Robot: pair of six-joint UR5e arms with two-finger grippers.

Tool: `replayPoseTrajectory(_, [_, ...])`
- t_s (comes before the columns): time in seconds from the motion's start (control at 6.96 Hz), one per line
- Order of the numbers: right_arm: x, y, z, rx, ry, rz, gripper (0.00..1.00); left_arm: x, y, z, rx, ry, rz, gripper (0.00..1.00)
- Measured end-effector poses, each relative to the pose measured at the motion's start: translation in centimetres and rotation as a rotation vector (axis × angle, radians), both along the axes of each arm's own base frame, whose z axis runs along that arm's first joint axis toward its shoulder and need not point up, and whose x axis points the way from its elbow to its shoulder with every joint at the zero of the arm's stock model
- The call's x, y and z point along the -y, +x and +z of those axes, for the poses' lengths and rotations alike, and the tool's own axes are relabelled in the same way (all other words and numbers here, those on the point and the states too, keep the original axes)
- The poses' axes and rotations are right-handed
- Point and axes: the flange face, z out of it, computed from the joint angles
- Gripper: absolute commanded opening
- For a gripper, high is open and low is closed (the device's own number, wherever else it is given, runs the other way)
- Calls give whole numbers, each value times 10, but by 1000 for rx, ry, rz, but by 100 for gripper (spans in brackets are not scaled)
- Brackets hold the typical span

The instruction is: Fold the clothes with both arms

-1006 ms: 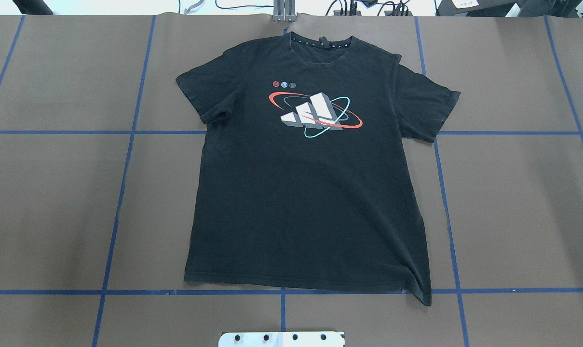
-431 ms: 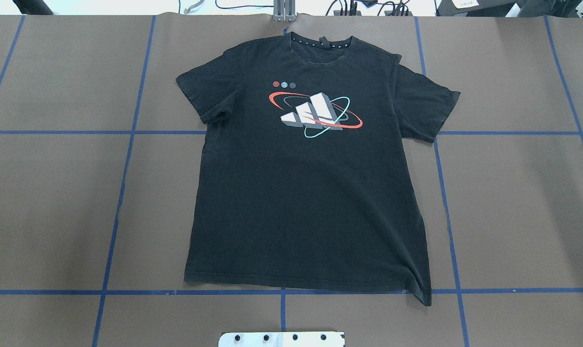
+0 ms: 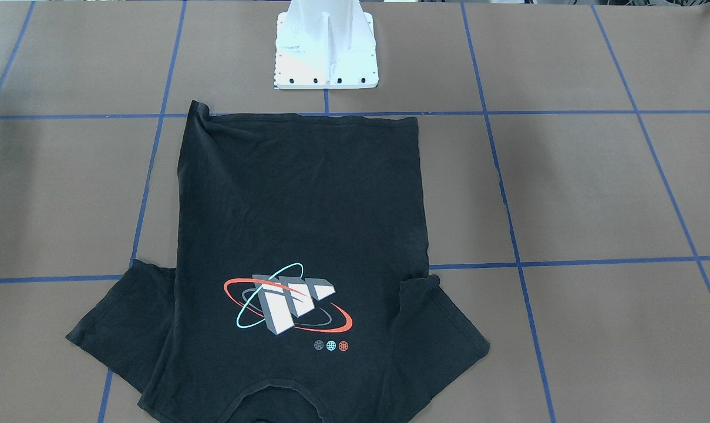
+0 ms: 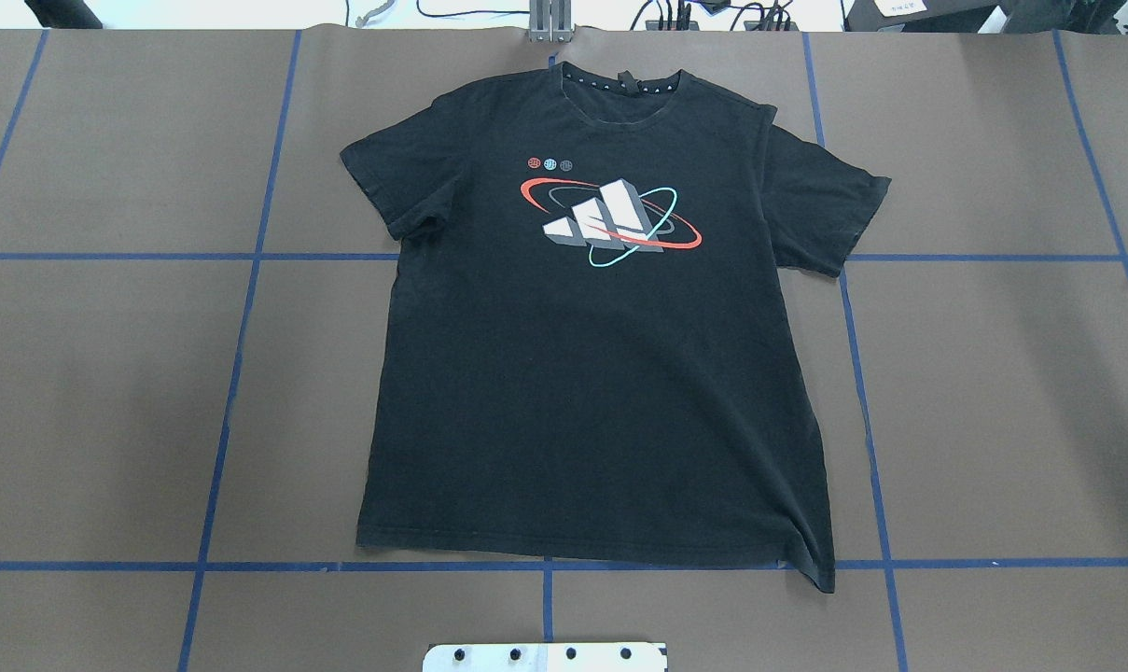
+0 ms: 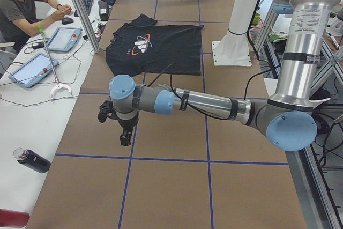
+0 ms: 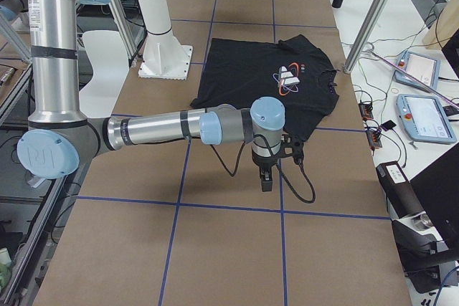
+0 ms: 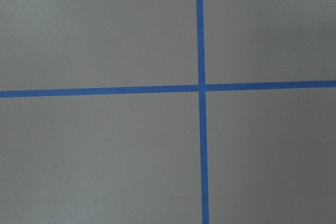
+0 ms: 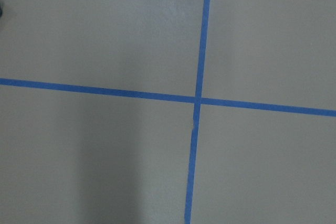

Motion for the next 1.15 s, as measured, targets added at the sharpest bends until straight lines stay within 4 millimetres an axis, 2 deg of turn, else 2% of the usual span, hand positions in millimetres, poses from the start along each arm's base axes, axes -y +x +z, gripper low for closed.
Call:
replayPoseTrajectory(0.29, [30, -29, -36, 32, 62, -50, 100, 21, 17, -37, -61, 88, 35, 100])
replayPoseTrajectory(0.57, [72, -80, -76, 52, 113, -114, 100, 29, 38, -54, -85, 170, 64, 100])
replayPoseTrajectory(0.72, [98, -110, -85, 66, 150, -136, 100, 35, 42, -61, -98, 180, 38, 100])
replayPoseTrajectory(0.86, [122, -138, -81, 90, 206, -132, 100, 44, 49, -66, -117, 171, 2, 100])
replayPoseTrajectory(1.15, [155, -203, -66, 151, 230, -73, 99, 59, 79, -77, -149, 165, -16, 100])
